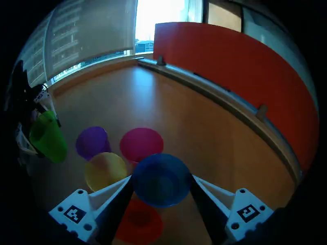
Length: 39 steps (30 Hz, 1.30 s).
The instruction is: Pour water
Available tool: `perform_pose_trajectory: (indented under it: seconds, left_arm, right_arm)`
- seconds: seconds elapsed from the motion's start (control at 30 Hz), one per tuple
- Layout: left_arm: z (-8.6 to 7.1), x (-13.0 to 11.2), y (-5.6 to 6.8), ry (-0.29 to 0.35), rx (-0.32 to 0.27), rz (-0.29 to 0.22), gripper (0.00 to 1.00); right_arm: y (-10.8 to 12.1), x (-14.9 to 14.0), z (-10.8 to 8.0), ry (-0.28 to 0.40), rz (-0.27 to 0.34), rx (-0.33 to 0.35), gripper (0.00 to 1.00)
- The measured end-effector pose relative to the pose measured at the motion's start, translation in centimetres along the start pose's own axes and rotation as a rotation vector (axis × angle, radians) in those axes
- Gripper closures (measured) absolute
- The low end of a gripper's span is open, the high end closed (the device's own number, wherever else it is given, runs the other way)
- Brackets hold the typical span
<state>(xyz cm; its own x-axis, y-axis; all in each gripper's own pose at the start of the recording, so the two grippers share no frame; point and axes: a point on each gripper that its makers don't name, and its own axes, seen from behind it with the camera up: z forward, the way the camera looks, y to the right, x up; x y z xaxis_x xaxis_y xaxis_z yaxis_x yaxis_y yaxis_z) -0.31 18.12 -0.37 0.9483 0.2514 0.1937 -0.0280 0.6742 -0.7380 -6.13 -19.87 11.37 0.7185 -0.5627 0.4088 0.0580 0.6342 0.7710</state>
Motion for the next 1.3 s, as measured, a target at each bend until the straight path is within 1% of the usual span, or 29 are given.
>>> perform_pose_trajectory:
  seconds: [0.23, 0.6, 0.8, 1.1, 1.3]
  left_arm:
    - [-0.2, 0.5, 0.2, 0.005, 0.006, 0.004, 0.17]
    - [-0.5, 1.4, 0.8, 0.013, 0.014, 0.021, 0.17]
    - [-0.7, 1.8, 0.8, 0.016, 0.022, 0.026, 0.17]
    - [-0.7, 2.4, 0.8, 0.029, 0.027, 0.017, 0.17]
    - [-0.7, 2.8, 0.7, 0.042, 0.035, 0.01, 0.17]
  right_arm:
    - [-0.4, 1.2, -1.4, 0.072, -0.001, -0.013, 0.07]
    - [-0.9, 2.9, -3.5, 0.165, 0.012, -0.023, 0.07]
    - [-1.3, 4.2, -4.6, 0.221, 0.022, -0.026, 0.07]
    - [-1.8, 5.8, -6.7, 0.314, 0.028, -0.045, 0.07]
    - [-2.3, 6.9, -8.0, 0.375, 0.02, -0.059, 0.07]
